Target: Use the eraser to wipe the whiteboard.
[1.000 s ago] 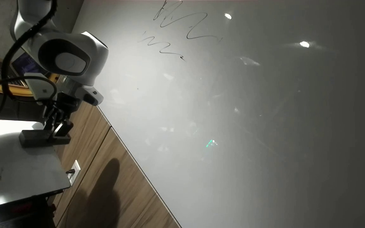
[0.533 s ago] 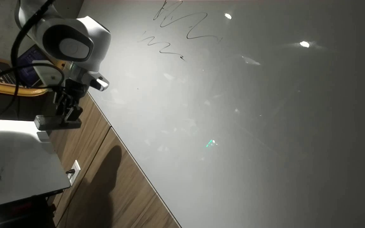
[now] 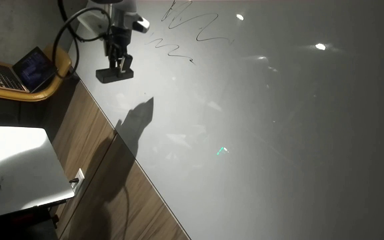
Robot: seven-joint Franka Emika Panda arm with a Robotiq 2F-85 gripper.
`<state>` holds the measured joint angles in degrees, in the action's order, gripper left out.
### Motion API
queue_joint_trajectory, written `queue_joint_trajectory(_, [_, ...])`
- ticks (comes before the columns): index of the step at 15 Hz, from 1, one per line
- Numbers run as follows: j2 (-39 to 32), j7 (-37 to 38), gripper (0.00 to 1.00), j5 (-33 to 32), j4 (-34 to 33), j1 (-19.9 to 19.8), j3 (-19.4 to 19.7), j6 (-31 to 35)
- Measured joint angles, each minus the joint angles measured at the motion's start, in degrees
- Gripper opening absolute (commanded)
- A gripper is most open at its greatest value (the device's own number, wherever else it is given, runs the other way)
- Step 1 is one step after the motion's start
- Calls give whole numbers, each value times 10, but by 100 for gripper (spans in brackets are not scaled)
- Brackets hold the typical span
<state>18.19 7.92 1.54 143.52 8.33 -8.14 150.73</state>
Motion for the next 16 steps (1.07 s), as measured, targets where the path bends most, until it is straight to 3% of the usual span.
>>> queue_joint_trajectory(7, [-46,40,29,-76,-196,-45,-9,-8])
queue_joint_trajectory(16, [-71,91,29,-128,-279,-57,-16,-54])
